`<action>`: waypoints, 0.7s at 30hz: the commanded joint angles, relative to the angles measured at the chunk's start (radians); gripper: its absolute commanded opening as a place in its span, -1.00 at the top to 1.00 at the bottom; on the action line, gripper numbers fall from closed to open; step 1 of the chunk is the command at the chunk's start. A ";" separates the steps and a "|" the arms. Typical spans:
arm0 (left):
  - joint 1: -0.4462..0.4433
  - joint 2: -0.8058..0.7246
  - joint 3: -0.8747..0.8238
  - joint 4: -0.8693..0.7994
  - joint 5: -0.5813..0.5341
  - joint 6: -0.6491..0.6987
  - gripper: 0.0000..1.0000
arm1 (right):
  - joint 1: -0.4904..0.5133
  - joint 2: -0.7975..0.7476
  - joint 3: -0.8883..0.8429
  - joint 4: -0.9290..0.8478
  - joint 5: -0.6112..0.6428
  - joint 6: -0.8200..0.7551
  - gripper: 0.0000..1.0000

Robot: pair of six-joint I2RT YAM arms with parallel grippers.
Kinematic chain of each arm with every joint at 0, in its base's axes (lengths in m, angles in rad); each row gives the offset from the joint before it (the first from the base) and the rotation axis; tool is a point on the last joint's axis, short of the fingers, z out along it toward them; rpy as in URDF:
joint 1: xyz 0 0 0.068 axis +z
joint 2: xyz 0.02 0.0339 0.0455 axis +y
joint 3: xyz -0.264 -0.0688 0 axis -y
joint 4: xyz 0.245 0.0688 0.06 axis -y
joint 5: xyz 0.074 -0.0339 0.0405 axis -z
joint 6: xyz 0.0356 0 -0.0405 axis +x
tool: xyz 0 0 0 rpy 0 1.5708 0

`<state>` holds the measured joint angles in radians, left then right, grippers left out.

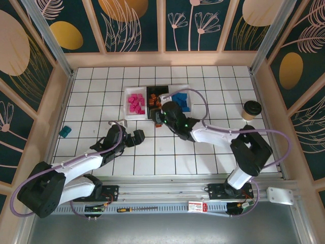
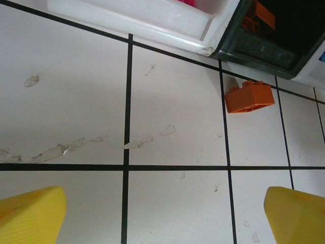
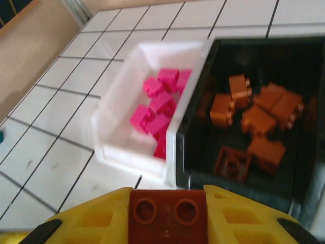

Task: Sort the legos into containers by color
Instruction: Place the lego in the container.

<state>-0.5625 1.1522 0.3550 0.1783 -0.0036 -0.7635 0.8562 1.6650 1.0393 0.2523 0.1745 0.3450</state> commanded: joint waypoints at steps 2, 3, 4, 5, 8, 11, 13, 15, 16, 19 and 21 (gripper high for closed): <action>-0.003 0.006 0.027 0.001 0.024 0.017 -0.97 | -0.056 0.147 0.154 -0.055 0.020 -0.046 0.55; -0.003 0.004 0.027 -0.001 0.025 0.018 -0.98 | -0.065 0.181 0.193 -0.061 0.027 -0.045 0.55; -0.003 0.003 0.024 -0.005 0.025 0.020 -0.98 | -0.072 0.216 0.231 -0.070 0.046 -0.046 0.55; -0.003 -0.001 0.023 -0.007 0.026 0.022 -0.98 | -0.076 0.242 0.262 -0.081 0.064 -0.047 0.55; -0.002 0.000 0.021 -0.003 0.040 0.025 -0.98 | -0.097 0.342 0.376 -0.133 0.100 -0.037 0.51; -0.003 0.008 0.022 0.004 0.050 0.025 -0.98 | -0.115 0.407 0.454 -0.148 0.059 -0.030 0.15; -0.003 0.013 0.024 0.008 0.052 0.028 -0.97 | -0.117 0.420 0.482 -0.139 0.049 -0.044 -0.15; -0.003 0.017 0.029 0.010 0.050 0.030 -0.98 | -0.118 0.406 0.485 -0.129 0.045 -0.052 -0.27; -0.002 0.022 0.033 0.015 0.049 0.030 -0.97 | -0.117 0.393 0.480 -0.121 0.046 -0.053 -0.31; -0.007 0.041 0.052 0.023 0.049 0.035 -0.97 | -0.116 0.328 0.421 -0.091 0.045 -0.046 -0.34; -0.016 0.057 0.069 0.030 0.039 0.035 -0.97 | -0.112 0.267 0.346 -0.049 0.044 -0.029 -0.34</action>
<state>-0.5663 1.1915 0.3832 0.1799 0.0261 -0.7483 0.7391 2.0449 1.4418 0.1436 0.2119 0.3042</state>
